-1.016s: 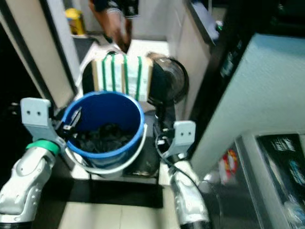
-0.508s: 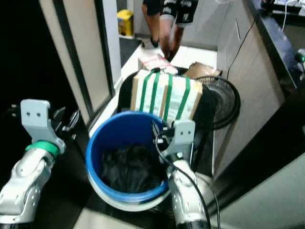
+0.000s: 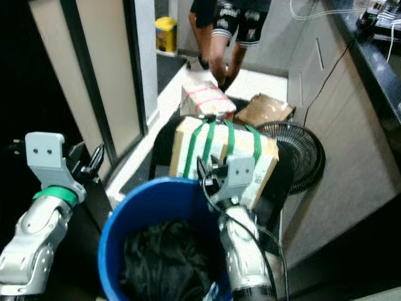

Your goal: Clothes washing

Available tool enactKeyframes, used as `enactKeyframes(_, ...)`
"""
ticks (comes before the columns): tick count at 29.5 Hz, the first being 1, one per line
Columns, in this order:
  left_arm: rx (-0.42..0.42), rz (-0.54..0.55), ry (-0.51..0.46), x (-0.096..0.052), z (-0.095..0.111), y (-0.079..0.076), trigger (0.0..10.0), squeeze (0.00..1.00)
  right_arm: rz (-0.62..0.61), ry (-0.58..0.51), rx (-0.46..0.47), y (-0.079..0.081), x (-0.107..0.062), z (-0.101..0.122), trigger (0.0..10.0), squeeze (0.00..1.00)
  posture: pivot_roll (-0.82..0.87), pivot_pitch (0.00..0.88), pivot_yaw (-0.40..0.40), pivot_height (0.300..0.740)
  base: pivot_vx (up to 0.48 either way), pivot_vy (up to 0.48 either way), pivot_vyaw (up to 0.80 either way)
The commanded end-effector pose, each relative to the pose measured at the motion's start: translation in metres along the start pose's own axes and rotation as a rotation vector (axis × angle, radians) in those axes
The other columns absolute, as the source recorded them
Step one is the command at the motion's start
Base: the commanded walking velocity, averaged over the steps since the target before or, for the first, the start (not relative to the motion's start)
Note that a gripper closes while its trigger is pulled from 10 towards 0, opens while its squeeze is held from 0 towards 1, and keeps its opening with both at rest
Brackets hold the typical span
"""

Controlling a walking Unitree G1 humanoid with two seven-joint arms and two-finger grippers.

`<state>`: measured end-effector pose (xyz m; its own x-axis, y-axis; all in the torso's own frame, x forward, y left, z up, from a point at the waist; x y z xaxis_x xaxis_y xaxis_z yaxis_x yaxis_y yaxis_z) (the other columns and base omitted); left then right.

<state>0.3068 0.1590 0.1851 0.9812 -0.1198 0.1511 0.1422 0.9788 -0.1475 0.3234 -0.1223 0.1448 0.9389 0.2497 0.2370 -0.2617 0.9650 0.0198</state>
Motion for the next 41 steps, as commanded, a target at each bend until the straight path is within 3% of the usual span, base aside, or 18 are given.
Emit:
enactKeyframes(1, 0.014, 0.018, 0.010, -0.002, -0.003, 0.003, 10.0, 0.00, -0.005, 0.022, 0.008, -0.003, -0.002, -0.005, 10.0, 0.00, 0.08, 0.000, 0.026, 0.740, 0.000, 0.000, 0.00)
enactKeyframes(12, 0.045, 0.007, 0.013, -0.004, -0.005, 0.004, 10.0, 0.00, 0.018, 0.005, 0.043, -0.005, 0.001, -0.002, 10.0, 0.00, 0.07, 0.004, 0.015, 0.740, 0.000, 0.000, 0.00)
enactKeyframes(19, 0.082, -0.014, 0.030, -0.001, -0.005, 0.004, 10.0, 0.00, 0.140, 0.141, -0.003, -0.001, 0.008, -0.023, 10.0, 0.00, 0.07, 0.018, 0.027, 0.740, 0.000, 0.000, 0.00)
enactKeyframes(20, 0.086, -0.019, 0.032, -0.001, -0.005, 0.004, 10.0, 0.00, 0.153, 0.148, 0.000, 0.000, 0.009, -0.025, 10.0, 0.15, 0.07, 0.022, 0.031, 0.740, 0.000, 0.000, 0.00)
enactKeyframes(21, 0.088, -0.029, 0.037, -0.001, -0.006, 0.002, 10.0, 0.00, 0.159, 0.150, -0.001, 0.001, 0.010, -0.025, 10.0, 0.39, 0.07, 0.025, 0.034, 0.740, 0.000, 0.000, 0.00)
enactKeyframes(23, 0.089, -0.036, 0.040, -0.001, -0.006, 0.001, 10.0, 0.00, 0.163, 0.150, 0.000, 0.002, 0.011, -0.025, 10.0, 0.40, 0.07, 0.025, 0.034, 0.740, 0.000, 0.000, 0.00)
enactKeyframes(24, 0.091, -0.047, 0.044, -0.001, -0.007, 0.000, 10.0, 0.00, 0.167, 0.149, 0.005, 0.003, 0.011, -0.025, 10.0, 0.48, 0.07, 0.026, 0.037, 0.740, 0.000, 0.000, 0.00)
enactKeyframes(25, 0.091, -0.047, 0.044, -0.001, -0.007, 0.000, 10.0, 0.00, 0.167, 0.149, 0.005, 0.003, 0.011, -0.025, 10.0, 0.48, 0.07, 0.026, 0.037, 0.740, 0.000, 0.000, 0.00)
enactKeyframes(26, 0.092, -0.054, 0.046, -0.002, -0.007, -0.001, 10.0, 0.00, 0.169, 0.149, 0.012, 0.004, 0.011, -0.026, 10.0, 0.68, 0.07, 0.025, 0.037, 0.740, 0.000, 0.000, 0.00)
enactKeyframes(27, 0.092, -0.057, 0.047, -0.002, -0.007, -0.002, 10.0, 0.00, 0.172, 0.148, 0.019, 0.006, 0.010, -0.026, 10.0, 1.00, 0.07, 0.025, 0.037, 0.740, 0.000, 0.000, 0.00)
enactKeyframes(34, 0.092, -0.059, 0.046, -0.001, -0.007, -0.003, 10.0, 0.00, 0.185, 0.149, 0.042, 0.009, 0.010, -0.027, 10.0, 1.00, 0.07, 0.023, 0.037, 0.740, 0.000, 0.000, 0.00)
enactKeyframes(39, 0.101, -0.074, 0.053, -0.001, -0.009, -0.004, 10.0, 0.00, 0.198, 0.208, 0.020, 0.010, 0.011, -0.035, 10.0, 1.00, 0.07, 0.023, 0.040, 0.740, 0.000, 0.000, 0.00)
enactKeyframes(40, 0.111, -0.086, 0.063, -0.001, -0.009, -0.005, 10.0, 0.00, 0.214, 0.298, -0.005, 0.010, 0.016, -0.047, 10.0, 1.00, 0.06, 0.046, 0.060, 0.740, 0.000, 0.000, 0.00)
enactKeyframes(41, 0.111, -0.086, 0.063, -0.001, -0.009, -0.005, 10.0, 0.00, 0.214, 0.298, -0.005, 0.010, 0.016, -0.047, 10.0, 1.00, 0.06, 0.046, 0.060, 0.740, 0.000, 0.000, 0.00)
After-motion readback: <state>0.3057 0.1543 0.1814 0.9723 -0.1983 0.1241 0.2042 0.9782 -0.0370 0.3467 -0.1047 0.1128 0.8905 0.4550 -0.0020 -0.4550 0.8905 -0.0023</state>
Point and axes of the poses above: a point about 5 cm out from each wrist's last joint towards the gripper, its own x axis pointing out of the wrist towards the gripper, its own z axis along the axis of the wrist's last joint, y = z × x, the point moved 1 cm from there along x, pointing out of the wrist towards the gripper, and after that the axes turned 8 degrees about -x, right-handed, at the moved point
